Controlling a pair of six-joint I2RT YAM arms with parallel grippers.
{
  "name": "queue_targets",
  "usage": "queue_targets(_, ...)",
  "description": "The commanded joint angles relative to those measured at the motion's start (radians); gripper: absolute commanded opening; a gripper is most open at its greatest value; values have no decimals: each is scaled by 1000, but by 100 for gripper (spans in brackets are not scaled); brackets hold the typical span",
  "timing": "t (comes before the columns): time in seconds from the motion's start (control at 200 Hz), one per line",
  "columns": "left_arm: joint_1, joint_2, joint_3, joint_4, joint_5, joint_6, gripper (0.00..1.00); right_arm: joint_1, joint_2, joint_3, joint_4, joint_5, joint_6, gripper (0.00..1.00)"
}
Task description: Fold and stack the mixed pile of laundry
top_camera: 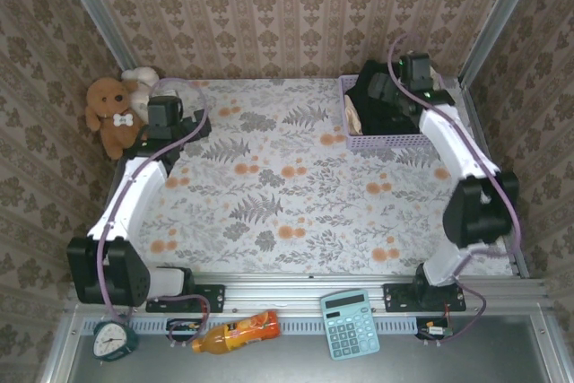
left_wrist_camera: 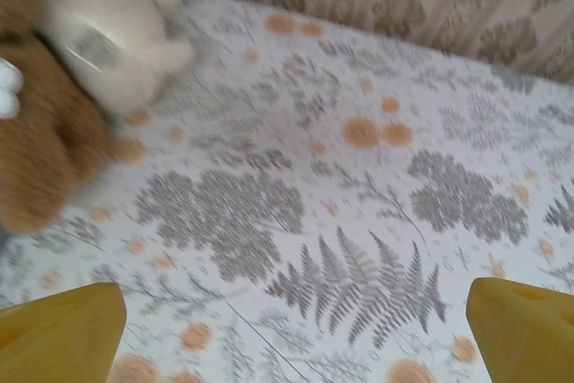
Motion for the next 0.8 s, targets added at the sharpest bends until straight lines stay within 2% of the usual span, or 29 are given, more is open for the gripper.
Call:
queue_targets(0.0, -19, 50, 47, -65, 76, -83, 100, 10, 174, 165, -198, -69, 110, 94)
queue_targets(0.105, -29, 105, 69, -60, 104, -79, 100, 18, 321, 284, -214, -49, 156, 90)
queue_targets(0.18, -30, 138, 74, -49, 132, -62, 100, 18, 402, 333, -208, -42, 191, 82)
queue_targets(0.23, -31, 155, 76, -43, 145, -54, 100, 18, 448, 364, -200, -48, 207, 73)
queue_targets(0.28, -31, 169, 75, -41, 150, -48, 100, 18, 485, 410, -208, -55, 220, 55)
queue_targets(0.285, -30, 169, 76, -40, 151, -48, 100, 18, 488, 414, -210, -55, 220, 50)
queue_targets(0.29, -31, 171, 75, -40, 151, -48, 100, 16, 491, 419, -212, -57, 220, 50)
queue_targets(0.325, -31, 174, 78, -44, 147, -45, 100, 15, 504, 457, -226, -58, 222, 28)
queue_targets(0.335, -31, 175, 78, -45, 147, -47, 100, 15, 505, 466, -230, -55, 222, 26)
queue_targets(0.345, -31, 175, 79, -45, 147, -48, 100, 14, 505, 475, -232, -55, 222, 17)
queue_targets(0.38, -31, 174, 80, -45, 151, -53, 100, 13, 495, 499, -235, -42, 218, 5)
queue_targets(0.385, -31, 175, 79, -45, 152, -53, 100, 13, 493, 502, -235, -42, 217, 0)
queue_targets(0.51, -30, 164, 87, -56, 188, -79, 100, 8, 405, 608, -277, -55, 181, 0)
queue_targets(0.655, -30, 141, 90, -69, 253, -133, 100, 24, 278, 783, -380, -183, 126, 0)
queue_targets(0.795, -32, 118, 96, -80, 320, -172, 100, 91, 156, 921, -466, -286, 60, 0)
